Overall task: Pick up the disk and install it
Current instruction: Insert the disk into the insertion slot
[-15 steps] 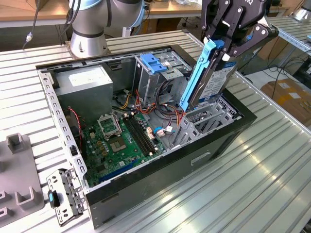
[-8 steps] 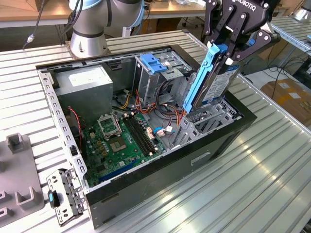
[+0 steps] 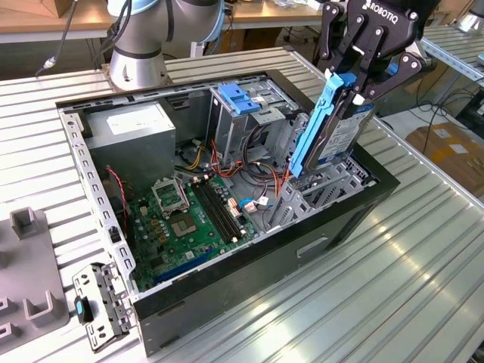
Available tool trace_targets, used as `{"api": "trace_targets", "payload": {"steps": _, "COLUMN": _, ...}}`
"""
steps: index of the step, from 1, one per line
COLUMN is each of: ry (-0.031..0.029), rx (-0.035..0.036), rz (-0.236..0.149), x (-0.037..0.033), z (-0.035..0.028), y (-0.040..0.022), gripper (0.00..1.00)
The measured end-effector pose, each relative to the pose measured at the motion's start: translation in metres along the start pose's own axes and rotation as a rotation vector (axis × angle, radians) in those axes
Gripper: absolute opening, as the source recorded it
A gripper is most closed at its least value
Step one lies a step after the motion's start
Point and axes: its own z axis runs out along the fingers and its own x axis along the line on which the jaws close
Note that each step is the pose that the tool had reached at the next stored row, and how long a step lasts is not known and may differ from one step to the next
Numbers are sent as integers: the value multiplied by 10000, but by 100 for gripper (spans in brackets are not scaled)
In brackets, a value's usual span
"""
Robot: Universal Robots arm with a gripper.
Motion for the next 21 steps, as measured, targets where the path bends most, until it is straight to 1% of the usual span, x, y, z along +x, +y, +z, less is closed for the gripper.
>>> {"api": "trace_targets", "payload": {"steps": 4, "ry": 4, "rx": 14, "rz": 1, "x": -3, "z": 57, "y": -50, "gripper": 37}}
{"api": "trace_targets", "payload": {"steps": 13, "ry": 4, "rx": 15, "rz": 2, "x": -7, "z": 185, "y": -88, "gripper": 37}}
{"api": "trace_targets", "payload": {"steps": 15, "ry": 4, "rx": 15, "rz": 1, "x": -7, "z": 227, "y": -97, "gripper": 37}}
{"api": "trace_targets", "payload": {"steps": 21, "ry": 5, "rx": 15, "rz": 2, "x": -9, "z": 267, "y": -115, "gripper": 37}}
